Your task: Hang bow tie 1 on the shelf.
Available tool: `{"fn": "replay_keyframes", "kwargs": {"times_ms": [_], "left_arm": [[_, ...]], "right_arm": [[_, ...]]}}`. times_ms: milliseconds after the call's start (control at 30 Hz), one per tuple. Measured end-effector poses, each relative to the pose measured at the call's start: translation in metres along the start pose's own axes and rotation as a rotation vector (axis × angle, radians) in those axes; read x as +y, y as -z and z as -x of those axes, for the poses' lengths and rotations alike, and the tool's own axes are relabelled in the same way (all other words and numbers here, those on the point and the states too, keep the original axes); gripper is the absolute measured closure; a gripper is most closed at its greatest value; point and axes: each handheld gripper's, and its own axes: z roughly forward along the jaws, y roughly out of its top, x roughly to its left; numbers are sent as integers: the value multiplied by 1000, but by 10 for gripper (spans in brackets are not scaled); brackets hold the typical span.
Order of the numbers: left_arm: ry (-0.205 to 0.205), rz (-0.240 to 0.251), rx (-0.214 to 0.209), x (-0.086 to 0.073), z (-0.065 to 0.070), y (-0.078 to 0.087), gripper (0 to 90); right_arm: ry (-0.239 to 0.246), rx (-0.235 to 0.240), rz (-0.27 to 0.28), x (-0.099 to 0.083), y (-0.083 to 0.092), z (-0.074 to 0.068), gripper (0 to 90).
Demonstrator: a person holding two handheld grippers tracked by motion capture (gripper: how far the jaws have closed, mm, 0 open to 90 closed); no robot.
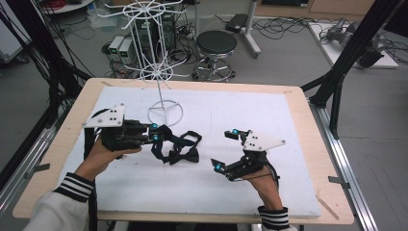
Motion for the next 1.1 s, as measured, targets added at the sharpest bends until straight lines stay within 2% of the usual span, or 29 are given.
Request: {"fn": "replay_keyframes", "kwargs": {"times_ms": [267, 467, 633, 900, 967, 1100], "left_arm": [[-20, 36, 51, 6, -6, 14, 827], [-25, 73, 116, 10, -11, 27, 827], [-29, 88, 158, 14, -16, 32, 827], [-23, 126, 234, 23, -28, 40, 827], [-22, 130, 253, 25, -32, 42, 827], [-17, 134, 278, 30, -40, 47, 827]], "right_arm": [[9, -174, 47, -11, 14, -5, 7], [-17, -316, 92, -29, 26, -5, 6], [-41, -349, 89, -38, 35, -3, 7], [-46, -404, 90, -50, 48, -2, 6], [-33, -416, 95, -51, 52, -3, 7], [-44, -435, 107, -57, 58, -3, 7]]}}
